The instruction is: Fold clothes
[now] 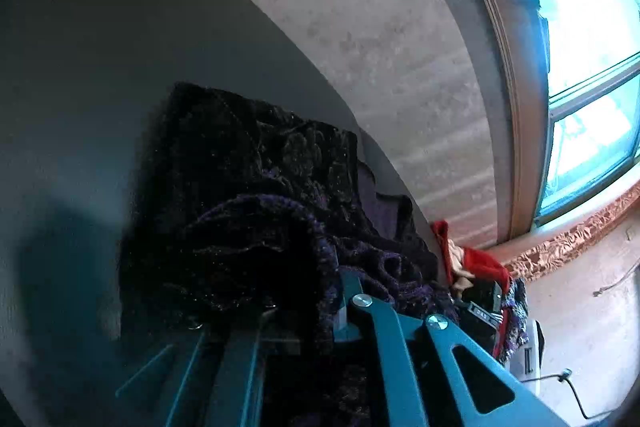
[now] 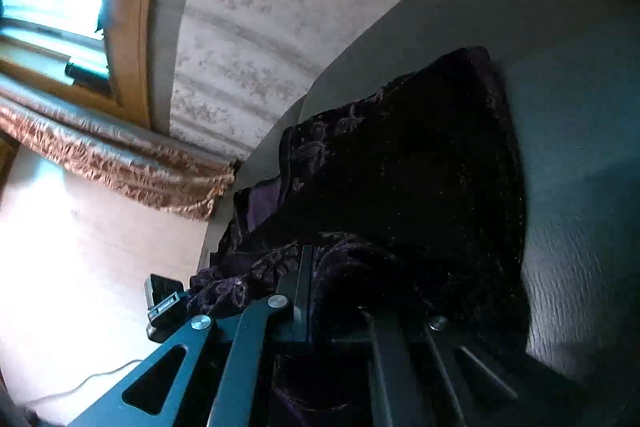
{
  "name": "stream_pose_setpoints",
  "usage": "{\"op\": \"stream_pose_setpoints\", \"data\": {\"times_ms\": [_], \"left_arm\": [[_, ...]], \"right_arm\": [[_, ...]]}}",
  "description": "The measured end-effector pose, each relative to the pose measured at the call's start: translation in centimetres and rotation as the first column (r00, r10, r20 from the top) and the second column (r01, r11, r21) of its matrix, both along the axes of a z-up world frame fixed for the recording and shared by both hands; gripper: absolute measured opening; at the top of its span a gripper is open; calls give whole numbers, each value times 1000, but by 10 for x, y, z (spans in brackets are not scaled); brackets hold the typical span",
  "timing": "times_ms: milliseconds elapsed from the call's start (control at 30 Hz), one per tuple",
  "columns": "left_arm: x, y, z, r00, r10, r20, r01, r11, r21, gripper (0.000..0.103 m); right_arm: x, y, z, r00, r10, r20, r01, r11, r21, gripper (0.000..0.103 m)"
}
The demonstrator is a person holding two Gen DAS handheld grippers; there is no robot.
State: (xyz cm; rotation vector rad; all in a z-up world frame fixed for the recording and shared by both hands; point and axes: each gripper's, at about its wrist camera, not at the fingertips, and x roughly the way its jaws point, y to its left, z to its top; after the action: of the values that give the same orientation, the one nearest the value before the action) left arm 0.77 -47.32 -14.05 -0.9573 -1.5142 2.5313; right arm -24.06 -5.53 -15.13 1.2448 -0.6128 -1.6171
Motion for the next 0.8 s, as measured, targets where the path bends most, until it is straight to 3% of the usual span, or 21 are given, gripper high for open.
{"op": "stream_pose_setpoints", "data": {"times_ms": [67, 167, 233, 300, 433, 567, 667, 733, 800], "left_arm": [[8, 7, 1, 1000, -8, -4, 8, 1000, 14, 5], [16, 9, 5, 1000, -8, -29, 10, 997, 71, 6], [17, 8, 13, 998, -6, -66, 13, 995, 95, 12], [18, 7, 22, 994, -6, -105, 18, 993, 113, 17], [11, 1, 18, 993, 31, -116, -11, 986, 168, 18], [4, -4, 13, 990, 71, -121, -42, 974, 223, 19], [1, -9, 11, 988, 97, -122, -63, 964, 258, 29], [5, -12, 12, 987, 109, -122, -72, 960, 269, 33], [9, -15, 13, 985, 120, -121, -82, 957, 280, 35]], "right_arm": [[4, 6, 0, 1000, 21, 16, -21, 1000, -13, 2], [10, 9, 7, 999, 46, 26, -46, 998, -31, 19], [13, 7, 17, 996, 83, 39, -80, 994, -76, 63], [18, 2, 31, 991, 133, 28, -129, 985, -114, 90], [24, -14, 55, 970, 241, -13, -240, 958, -158, 98], [-3, -7, 43, 997, 40, 65, -25, 976, -217, 98], [-20, 8, 22, 979, -133, 156, 166, 961, -222, 99], [-23, 16, 13, 967, -168, 191, 212, 946, -244, 98], [-21, 19, 21, 973, -172, 152, 204, 951, -233, 100]]}}
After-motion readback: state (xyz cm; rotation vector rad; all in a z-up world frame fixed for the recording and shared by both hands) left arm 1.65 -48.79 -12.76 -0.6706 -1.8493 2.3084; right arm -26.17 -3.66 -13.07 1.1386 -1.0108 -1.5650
